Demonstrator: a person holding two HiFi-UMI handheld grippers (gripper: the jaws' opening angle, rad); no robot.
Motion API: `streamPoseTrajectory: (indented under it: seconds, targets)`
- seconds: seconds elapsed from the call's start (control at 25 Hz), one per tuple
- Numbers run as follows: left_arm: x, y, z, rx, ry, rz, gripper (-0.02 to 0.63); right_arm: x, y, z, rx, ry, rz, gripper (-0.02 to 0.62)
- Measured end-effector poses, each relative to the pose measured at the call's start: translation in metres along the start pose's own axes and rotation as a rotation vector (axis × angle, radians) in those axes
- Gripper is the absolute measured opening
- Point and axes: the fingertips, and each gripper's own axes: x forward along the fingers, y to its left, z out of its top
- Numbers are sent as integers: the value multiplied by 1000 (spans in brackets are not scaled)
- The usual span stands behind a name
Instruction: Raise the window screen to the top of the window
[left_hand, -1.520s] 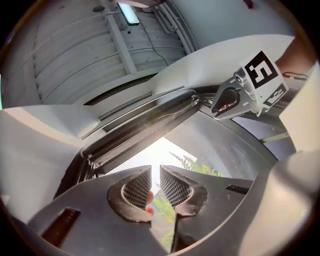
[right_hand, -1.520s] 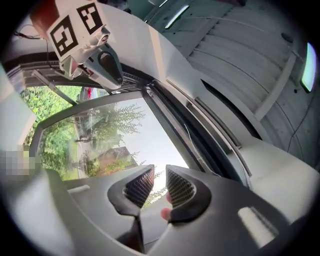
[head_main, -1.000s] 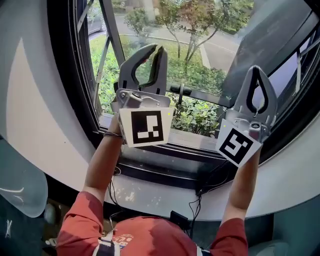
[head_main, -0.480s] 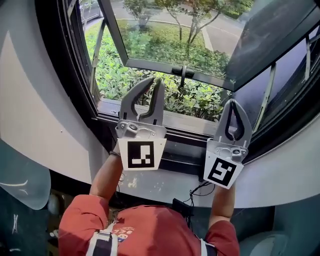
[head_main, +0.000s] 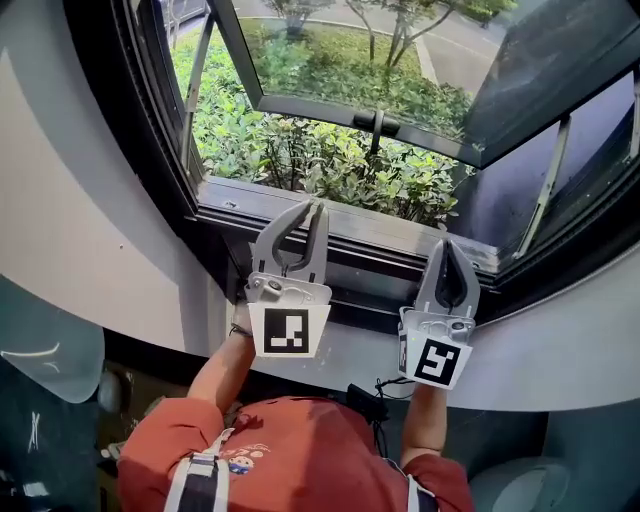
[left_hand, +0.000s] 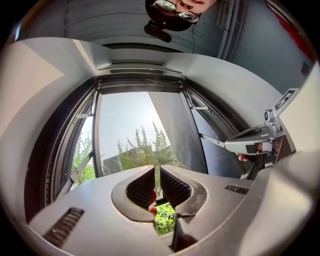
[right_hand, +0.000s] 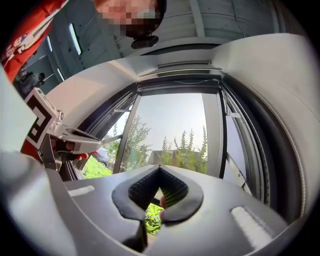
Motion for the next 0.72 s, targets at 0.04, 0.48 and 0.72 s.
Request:
streamPoseTrajectory:
  seconds: [0.04,0.48,0.72]
  targets:
    - [-3,-3,-5,-5,7,-1,37,-4,0,-4,28,6,-1,6]
    - [-46,-10,-63,-61,82,1,34,-45,27,-37,253,122,13,8]
    - [-69,-9,-93,-104,162,9,14,-57,41,-54,241,158,44,8]
